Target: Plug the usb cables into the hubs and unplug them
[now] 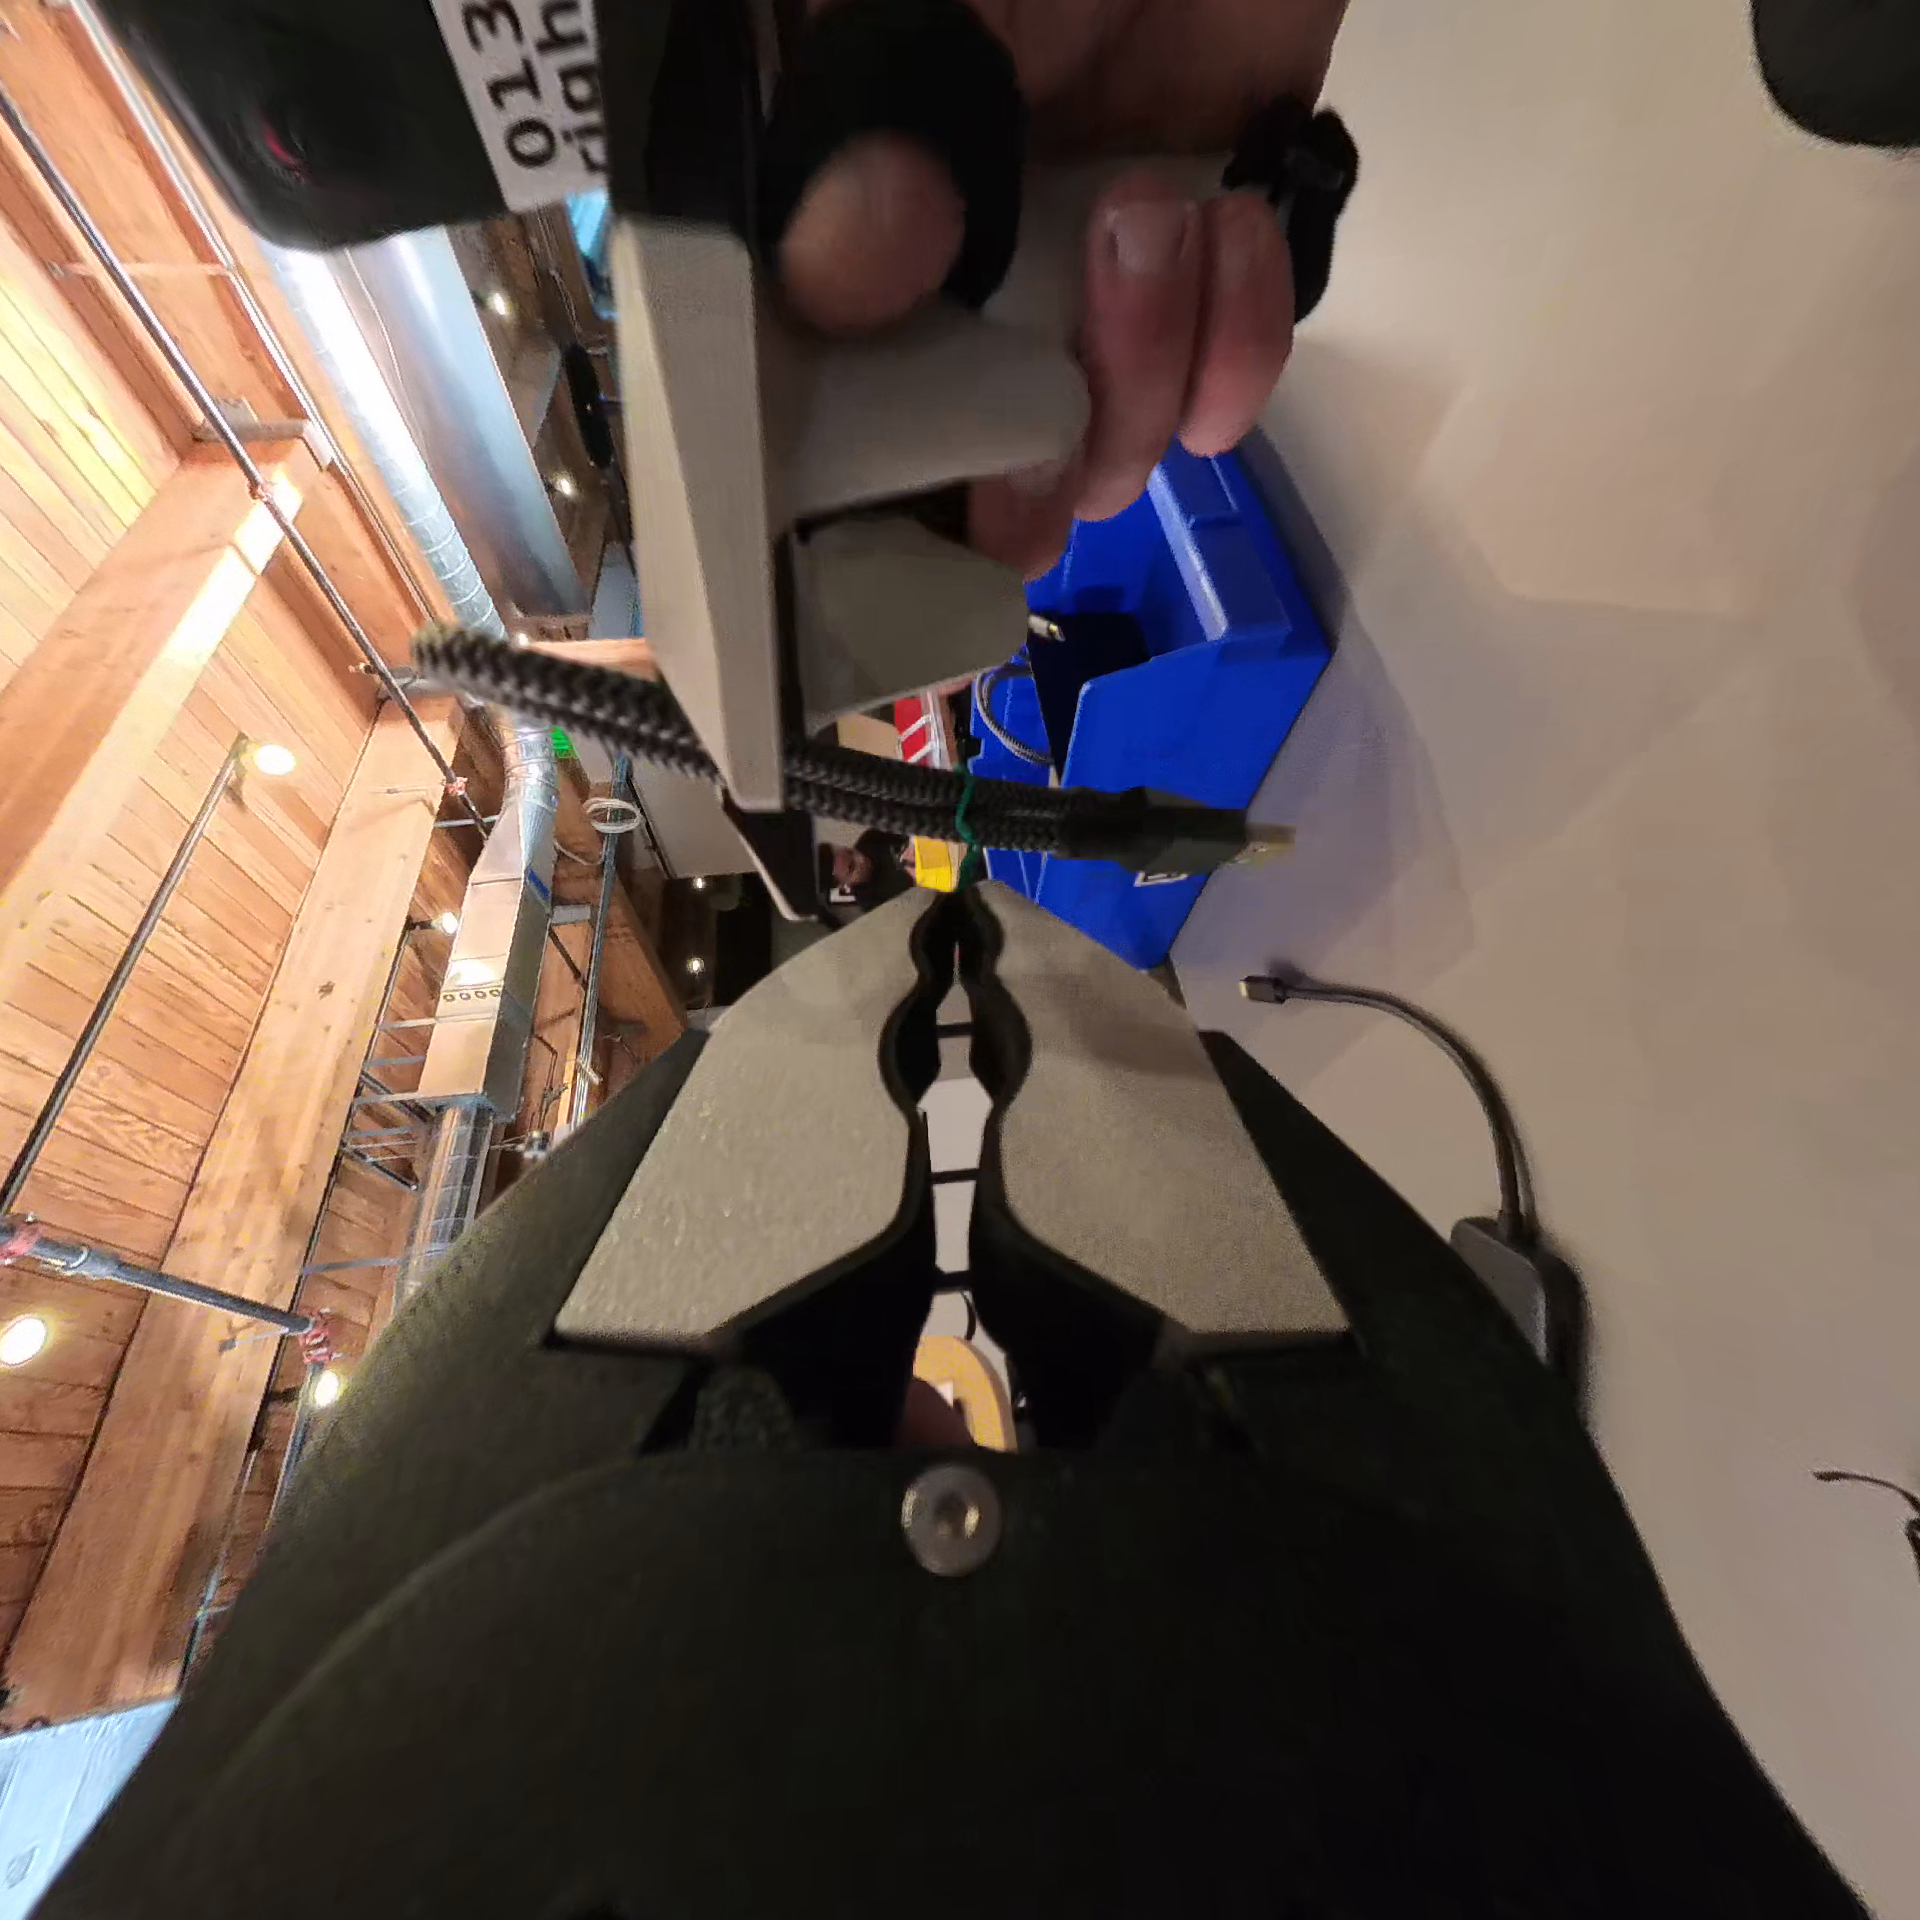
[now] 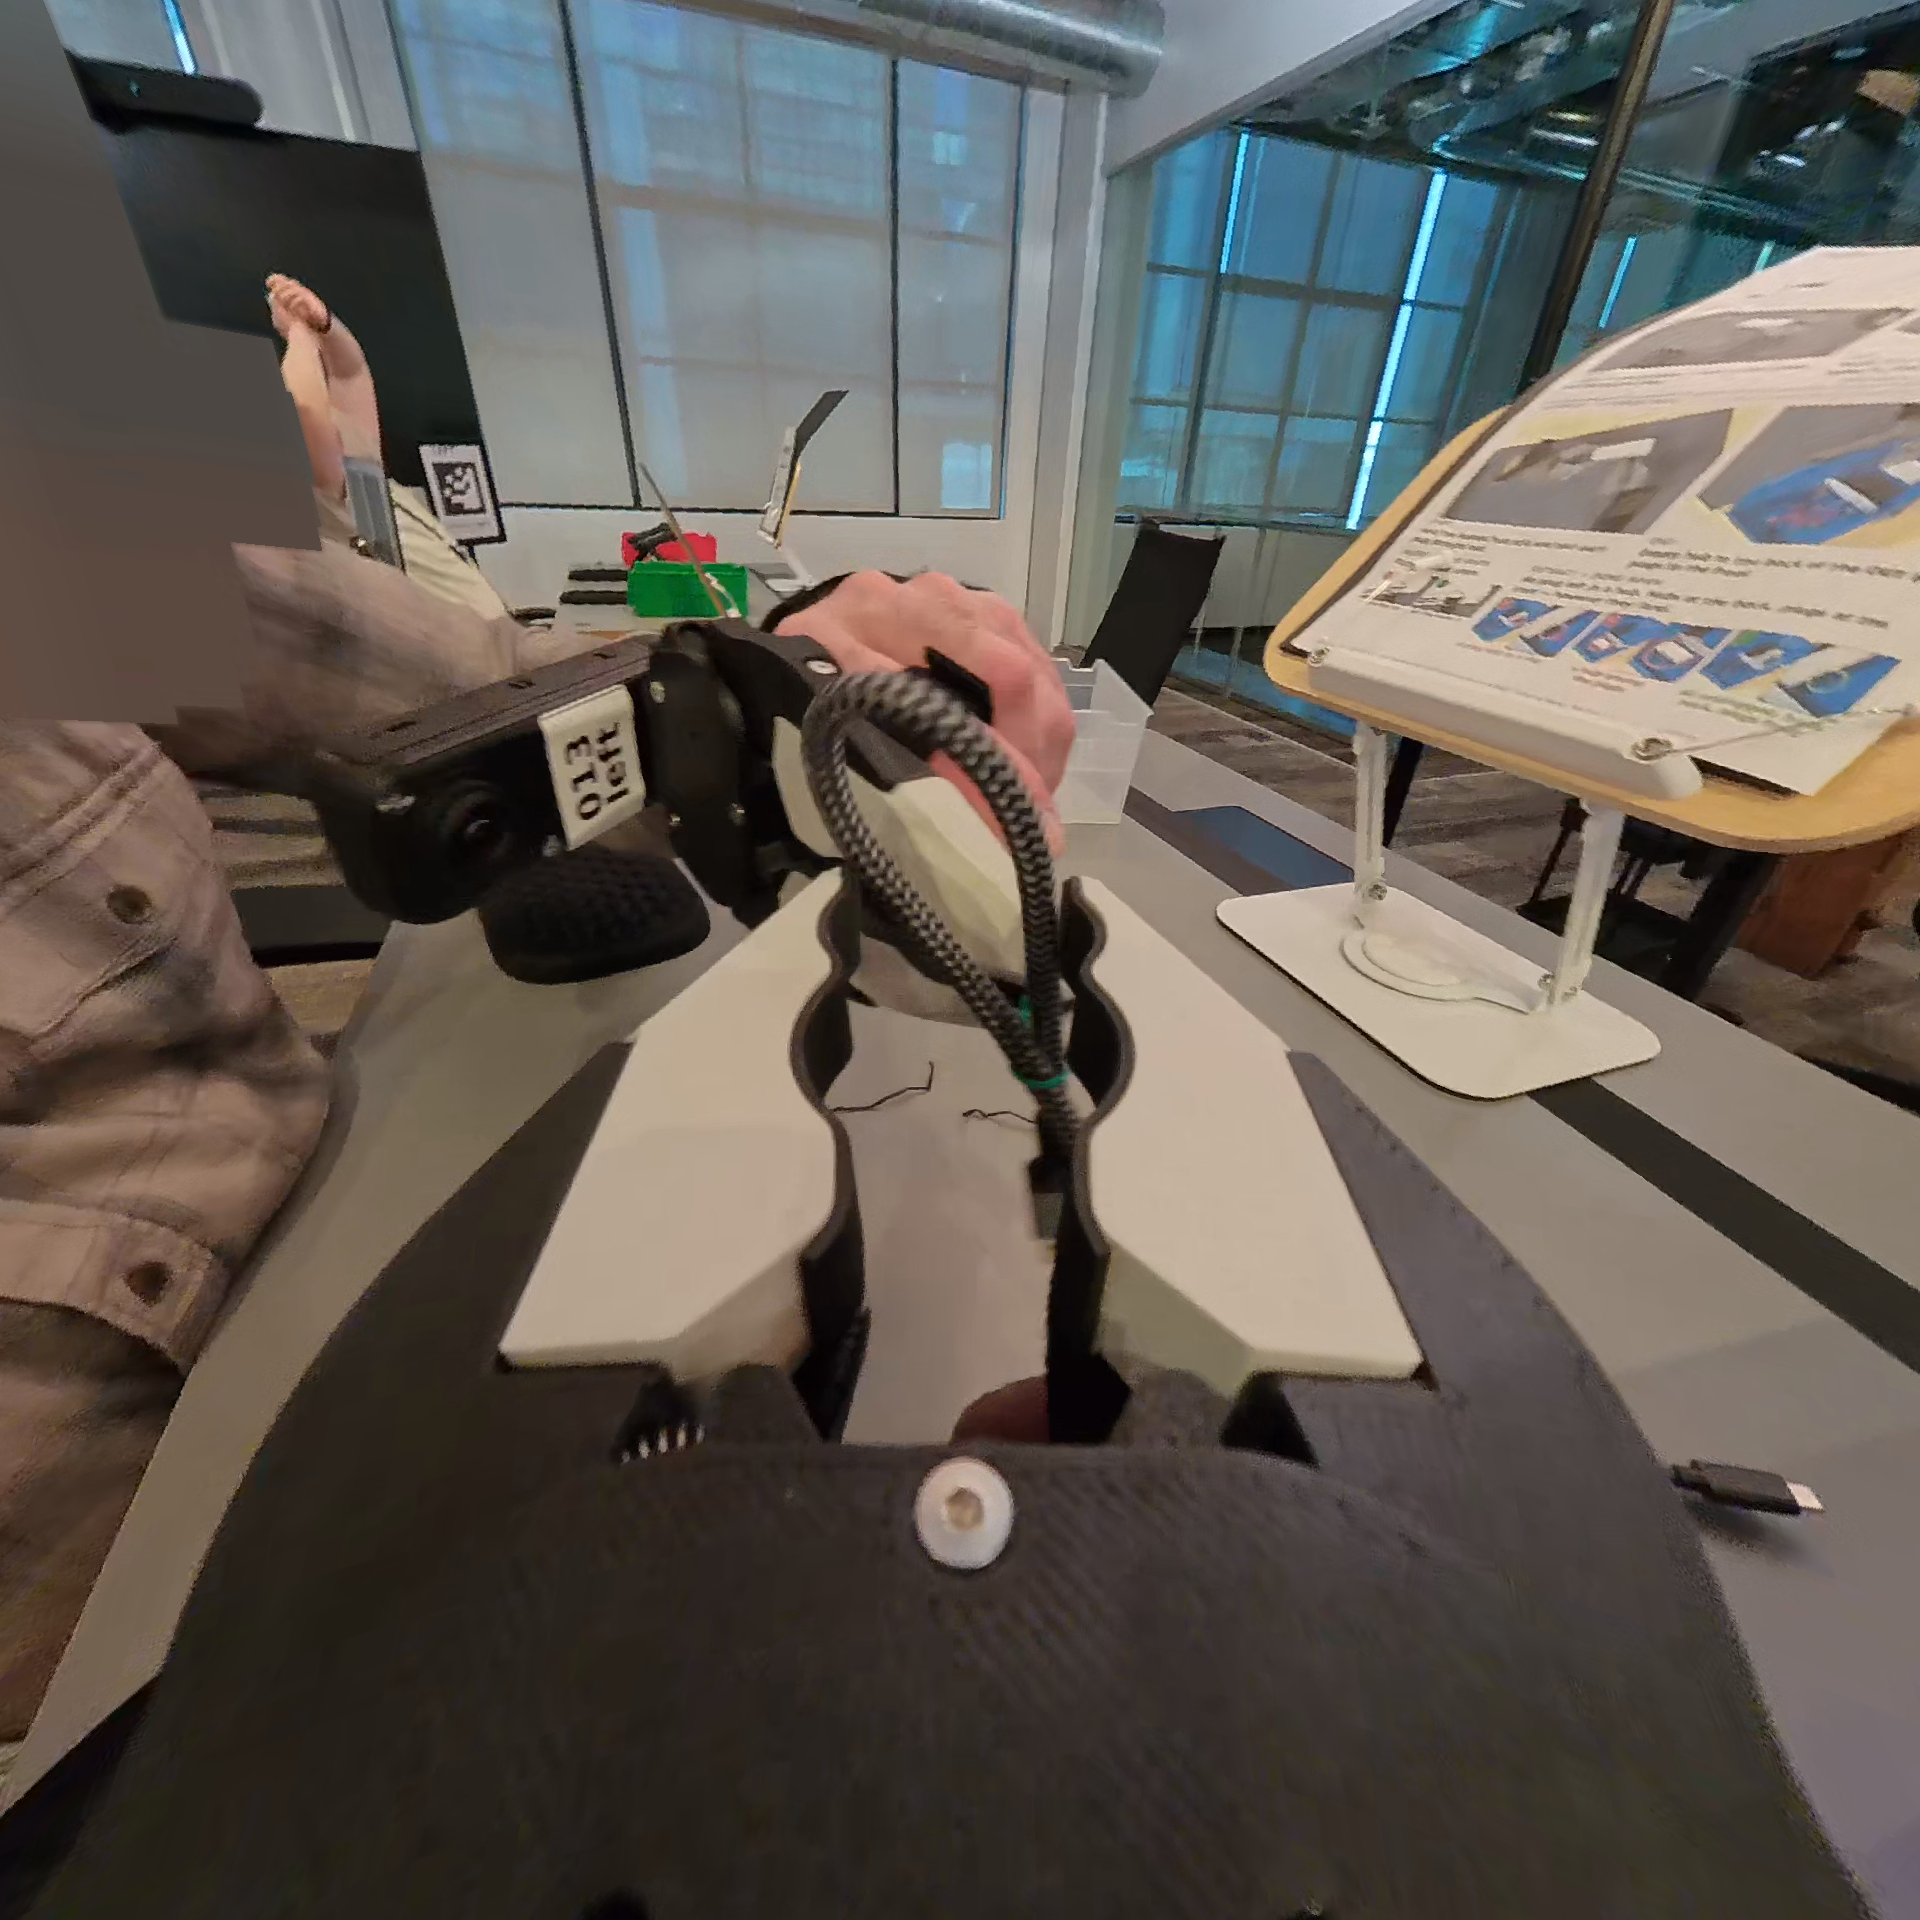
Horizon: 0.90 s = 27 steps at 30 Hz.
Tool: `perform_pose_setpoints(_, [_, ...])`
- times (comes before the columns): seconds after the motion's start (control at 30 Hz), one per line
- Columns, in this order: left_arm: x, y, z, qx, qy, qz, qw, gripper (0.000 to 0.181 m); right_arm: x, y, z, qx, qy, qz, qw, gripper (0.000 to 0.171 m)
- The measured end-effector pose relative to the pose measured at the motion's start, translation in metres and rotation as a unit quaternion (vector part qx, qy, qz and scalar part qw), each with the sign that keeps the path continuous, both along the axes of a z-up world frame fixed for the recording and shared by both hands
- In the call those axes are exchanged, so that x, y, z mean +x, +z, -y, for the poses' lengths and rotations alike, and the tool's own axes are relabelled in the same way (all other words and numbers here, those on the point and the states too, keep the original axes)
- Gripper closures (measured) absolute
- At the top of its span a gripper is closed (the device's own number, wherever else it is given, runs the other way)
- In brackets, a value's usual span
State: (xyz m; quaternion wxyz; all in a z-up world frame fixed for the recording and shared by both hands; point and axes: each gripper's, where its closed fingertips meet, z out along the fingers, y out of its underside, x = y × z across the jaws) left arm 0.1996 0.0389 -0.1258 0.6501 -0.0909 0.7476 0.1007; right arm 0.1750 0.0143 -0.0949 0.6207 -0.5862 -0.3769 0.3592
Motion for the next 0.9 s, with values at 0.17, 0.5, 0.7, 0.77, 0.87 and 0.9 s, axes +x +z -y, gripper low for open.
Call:
perform_pose_setpoints(0.17, [0.000, 0.007, -0.006, -0.009, 0.015, 0.016, 1.000, 0.180, -0.016, 0.001, 0.026, 0.037, 0.057, 0.045, 0.997, 0.122])
perform_pose_setpoints(0.5, [0.000, 0.021, -0.015, -0.056, 0.036, 0.049, 0.997, 0.181, -0.028, -0.049, 0.044, -0.028, 0.121, 0.144, 0.982, 0.126])
perform_pose_setpoints(0.7, [0.001, 0.028, -0.006, -0.118, 0.017, 0.062, 0.991, 0.180, -0.033, -0.063, 0.030, -0.055, 0.124, 0.137, 0.981, 0.126])
perform_pose_setpoints(0.77, [0.002, 0.030, -0.002, -0.148, 0.009, 0.064, 0.987, 0.180, -0.036, -0.065, 0.027, -0.059, 0.128, 0.138, 0.980, 0.127])
perform_pose_setpoints(0.87, [0.003, 0.035, 0.008, -0.222, -0.018, 0.066, 0.973, 0.180, -0.038, -0.069, 0.017, -0.060, 0.123, 0.138, 0.981, 0.125])
perform_pose_setpoints(0.9, [0.003, 0.036, 0.012, -0.237, -0.029, 0.061, 0.969, 0.180, -0.038, -0.070, 0.014, -0.062, 0.123, 0.133, 0.981, 0.124])
